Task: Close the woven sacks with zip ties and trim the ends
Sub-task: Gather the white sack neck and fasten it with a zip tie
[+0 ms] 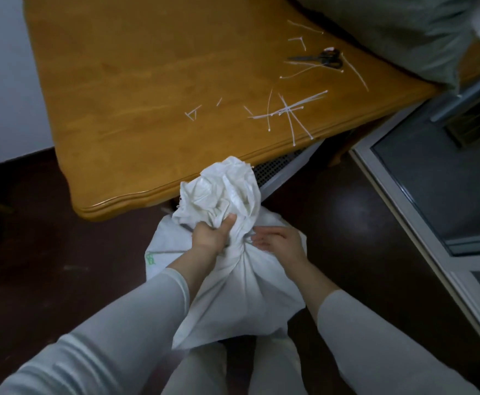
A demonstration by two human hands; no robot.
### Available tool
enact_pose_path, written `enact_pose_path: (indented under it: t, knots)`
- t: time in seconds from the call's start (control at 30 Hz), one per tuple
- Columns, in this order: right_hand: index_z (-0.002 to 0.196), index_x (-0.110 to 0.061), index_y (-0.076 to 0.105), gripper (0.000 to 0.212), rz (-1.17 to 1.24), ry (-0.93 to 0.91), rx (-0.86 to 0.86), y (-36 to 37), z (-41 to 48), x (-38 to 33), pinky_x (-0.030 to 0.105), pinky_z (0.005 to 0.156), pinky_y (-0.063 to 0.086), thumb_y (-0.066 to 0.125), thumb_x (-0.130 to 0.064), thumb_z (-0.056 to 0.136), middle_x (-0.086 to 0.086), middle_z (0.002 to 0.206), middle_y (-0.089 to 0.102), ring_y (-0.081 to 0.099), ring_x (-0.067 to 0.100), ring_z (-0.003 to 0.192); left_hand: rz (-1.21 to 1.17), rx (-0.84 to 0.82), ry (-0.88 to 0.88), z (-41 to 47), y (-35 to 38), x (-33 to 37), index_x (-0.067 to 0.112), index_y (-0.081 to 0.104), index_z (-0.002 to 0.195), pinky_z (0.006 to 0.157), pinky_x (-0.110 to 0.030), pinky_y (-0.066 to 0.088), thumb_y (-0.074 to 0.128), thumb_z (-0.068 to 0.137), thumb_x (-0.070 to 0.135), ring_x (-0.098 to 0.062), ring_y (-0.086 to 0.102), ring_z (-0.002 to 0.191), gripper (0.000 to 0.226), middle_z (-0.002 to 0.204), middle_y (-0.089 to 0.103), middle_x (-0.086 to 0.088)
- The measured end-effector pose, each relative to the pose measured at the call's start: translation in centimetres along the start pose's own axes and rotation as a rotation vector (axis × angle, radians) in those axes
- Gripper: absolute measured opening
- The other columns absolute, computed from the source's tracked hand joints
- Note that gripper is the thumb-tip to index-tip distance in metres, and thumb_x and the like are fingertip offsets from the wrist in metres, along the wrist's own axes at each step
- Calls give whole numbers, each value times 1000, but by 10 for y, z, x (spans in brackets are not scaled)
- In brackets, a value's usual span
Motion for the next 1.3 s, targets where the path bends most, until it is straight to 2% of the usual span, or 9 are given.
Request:
enact_pose_path:
  t: [0.13,0.23,0.43,0.67,0.77,0.83,0.93,1.07,1.3]
  knots:
    - [102,2,69,24,-61,-100,54,-9,-8,7,14,78,52,68,5,78,5,86,69,64,9,78,-9,-42,-12,3,3,0,2,47,126,101,-42,45,70,72,52,-31,54,114,77,125,57,-13]
    - [100,5,69,19,18,-129,94,-12,-8,11,17,71,54,67,1,81,4,80,68,64,8,70,-22,-34,-15,8,6,3,3,49,124,97,-41,48,72,71,52,-31,57,110,76,121,60,-13]
    - [103,-4,71,21,-127,-403,92,24,-27,0,13,89,46,68,-4,81,0,103,64,60,-5,91,-167,-18,-65,17,13,8,1,52,123,95,-42,51,79,67,43,-31,60,107,75,118,62,-13]
    - [100,-4,72,21,-491,-575,-3,46,-21,-12,34,86,52,58,-6,84,13,103,70,65,27,94,-258,-14,-179,25,9,-11,0,53,121,84,-48,55,85,58,40,-35,66,94,81,109,66,-19]
    - [79,-8,69,13,-432,-400,-25,44,-5,-1,39,81,50,61,-19,80,10,88,66,61,24,85,-221,-27,-190,26,12,-14,2,55,118,84,-48,55,86,54,44,-34,66,91,83,106,67,-17]
    - [82,-12,66,17,-537,-314,-55,50,6,5,32,79,48,61,-28,80,1,85,60,54,13,81,-201,-38,-187,26,13,-15,2,55,116,83,-46,55,85,54,45,-33,66,91,81,105,66,-15]
    - [81,-11,63,18,-590,-267,-103,54,15,5,29,73,44,60,-29,80,1,85,59,53,14,81,-221,-89,-184,25,13,-17,3,57,103,67,-32,56,79,70,32,-26,65,76,49,87,64,-12]
    - [89,-12,67,24,-747,-310,-88,55,28,4,21,64,32,58,-33,83,-6,85,56,52,12,81,-172,-343,-105,18,20,-15,6,61,78,56,-21,49,64,73,3,-19,59,64,6,72,61,-11]
    - [99,-16,71,19,-870,-510,-69,56,16,-16,29,77,46,59,-24,88,3,104,64,58,20,97,-236,-228,86,27,14,-30,9,42,58,61,-17,51,65,81,-4,-7,51,48,35,44,47,6]
Point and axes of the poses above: each hand's wrist, its own z-axis towards the middle knuckle, its own y-axis out of the palm, x = y × z, the point moved 8 cm from there along z, towards the middle knuckle
